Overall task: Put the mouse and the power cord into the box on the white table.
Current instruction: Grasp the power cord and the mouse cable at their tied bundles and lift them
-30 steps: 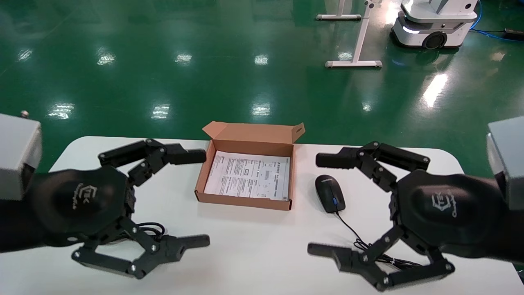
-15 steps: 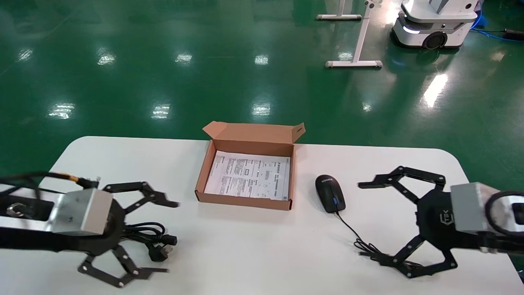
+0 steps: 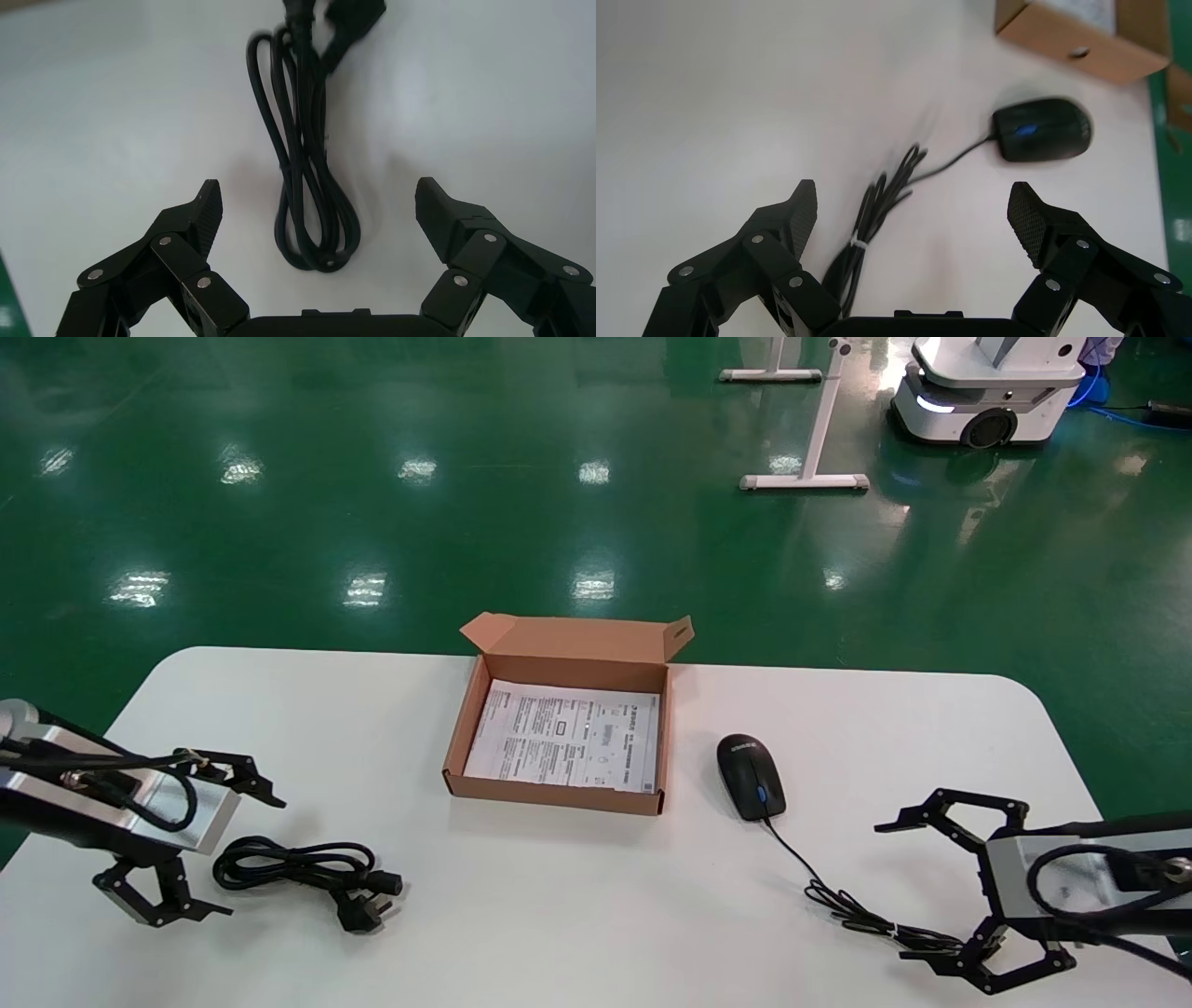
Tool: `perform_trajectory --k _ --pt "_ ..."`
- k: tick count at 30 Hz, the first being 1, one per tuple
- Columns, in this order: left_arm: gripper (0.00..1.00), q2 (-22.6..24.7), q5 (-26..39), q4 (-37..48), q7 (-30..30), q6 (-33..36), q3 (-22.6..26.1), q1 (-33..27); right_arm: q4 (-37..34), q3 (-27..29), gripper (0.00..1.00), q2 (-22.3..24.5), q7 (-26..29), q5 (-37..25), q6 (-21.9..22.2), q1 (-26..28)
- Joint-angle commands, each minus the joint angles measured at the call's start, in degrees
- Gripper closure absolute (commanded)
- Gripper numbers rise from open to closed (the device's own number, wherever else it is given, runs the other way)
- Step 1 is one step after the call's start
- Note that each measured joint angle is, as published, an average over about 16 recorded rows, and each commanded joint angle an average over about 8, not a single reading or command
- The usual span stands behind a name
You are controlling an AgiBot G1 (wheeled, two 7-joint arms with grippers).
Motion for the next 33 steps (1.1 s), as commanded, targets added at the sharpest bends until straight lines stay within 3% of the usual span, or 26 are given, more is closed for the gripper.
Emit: perform_trajectory --k 1,9,19,20,21,27,28,29,33 --pt "0.0 2.2 1.2 5.5 3.4 -0.3 1.7 -1.3 -2.3 -1.5 0.0 -1.1 -1.9 -1.5 0.1 1.2" --pt "0.0 7.8 0.3 19.1 11.0 -0.6 2.7 -1.5 -12.9 -5.7 0.0 -6.0 -8.6 -6.8 0.4 5.9" --pt "0.0 11.0 0.0 27.6 15.6 -1.7 3.0 -1.6 -22.9 -9.2 0.0 -10.6 -13.8 -9.3 0.1 8.9" --pt "0.0 11.2 0.0 28.1 15.8 -1.8 3.0 -1.5 -23.7 -9.5 0.07 -10.9 -14.1 -9.4 0.1 9.1" --pt "0.07 11.4 0.0 28.5 16.0 -1.9 3.0 -1.5 -24.3 -9.7 0.17 -11.2 -14.3 -9.5 0.1 9.2" --pt "0.82 12.2 0.0 30.8 16.7 -2.3 3.1 -1.4 -27.1 -10.6 0.92 -12.4 -15.1 -10.2 0.1 10.1" --pt "0.94 12.3 0.0 31.0 16.7 -2.4 3.1 -1.4 -27.3 -10.7 0.98 -12.5 -15.1 -10.2 0.1 10.2" --pt "1.0 12.3 0.0 31.2 16.8 -2.4 3.2 -1.4 -27.5 -10.8 1.0 -12.6 -15.2 -10.3 0.2 10.2" --pt "1.0 12.2 -0.1 30.9 16.7 -2.4 3.1 -1.3 -27.3 -10.6 1.0 -12.5 -15.2 -10.2 0.1 10.2"
